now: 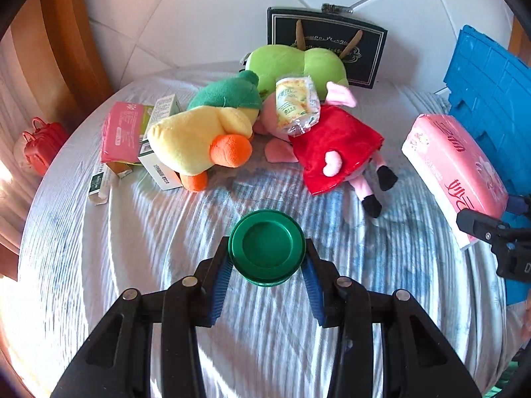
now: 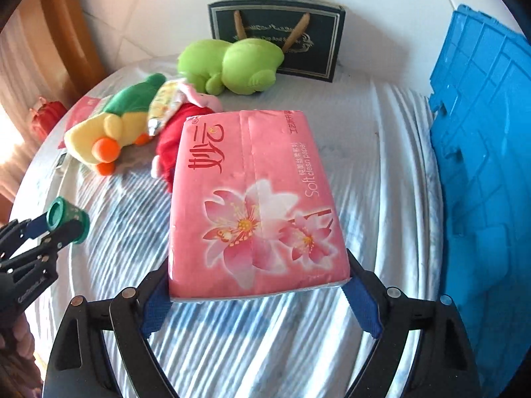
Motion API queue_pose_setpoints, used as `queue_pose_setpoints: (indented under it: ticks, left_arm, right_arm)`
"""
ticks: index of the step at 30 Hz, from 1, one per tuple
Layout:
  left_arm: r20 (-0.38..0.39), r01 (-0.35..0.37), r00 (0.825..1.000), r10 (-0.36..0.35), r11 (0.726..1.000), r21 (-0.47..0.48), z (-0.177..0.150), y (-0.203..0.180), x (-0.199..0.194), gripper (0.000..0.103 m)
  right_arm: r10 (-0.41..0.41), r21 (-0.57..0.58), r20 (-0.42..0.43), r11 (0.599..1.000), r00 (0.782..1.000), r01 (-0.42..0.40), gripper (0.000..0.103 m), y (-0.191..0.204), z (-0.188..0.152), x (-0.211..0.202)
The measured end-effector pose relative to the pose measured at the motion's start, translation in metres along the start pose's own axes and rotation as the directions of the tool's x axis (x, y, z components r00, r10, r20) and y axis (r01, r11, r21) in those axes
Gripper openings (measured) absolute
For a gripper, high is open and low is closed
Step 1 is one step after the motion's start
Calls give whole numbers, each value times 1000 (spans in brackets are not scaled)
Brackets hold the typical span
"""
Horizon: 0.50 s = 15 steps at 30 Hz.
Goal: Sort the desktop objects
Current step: 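Carry the lid and tissue pack to the blue bin and release them inside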
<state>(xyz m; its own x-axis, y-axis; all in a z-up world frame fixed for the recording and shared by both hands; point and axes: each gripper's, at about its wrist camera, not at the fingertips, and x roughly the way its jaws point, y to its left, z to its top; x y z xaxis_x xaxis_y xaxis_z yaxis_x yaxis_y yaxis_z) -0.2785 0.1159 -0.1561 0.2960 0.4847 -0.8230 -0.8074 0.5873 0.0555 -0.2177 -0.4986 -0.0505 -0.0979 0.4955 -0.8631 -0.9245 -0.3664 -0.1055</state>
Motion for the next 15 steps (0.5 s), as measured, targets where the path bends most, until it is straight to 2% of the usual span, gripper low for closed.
queue_pose_setpoints:
  ticks: [4,7,10,15]
  left_arm:
    - [68,12,998,-13,1000,10,-2,-14,-40,40]
    - [122,15,992,-17,1000,13,3,-25,-61,40]
    - [183,27,983,-31,999,23,7,-41,-88,40]
    - [276,61,958,-74,997,54,22,-77,-128,40]
  right_arm:
    - [28,-22,105,999,994,-25,90,5,-10,-49]
    - [28,-38,202,999,979,-20,90,5,-12,-92]
    - [15,-38,305,999,952,-3,90,-2,-15,-137]
    - [-19,-20,451,999,892,32,90,-29,-23,-210]
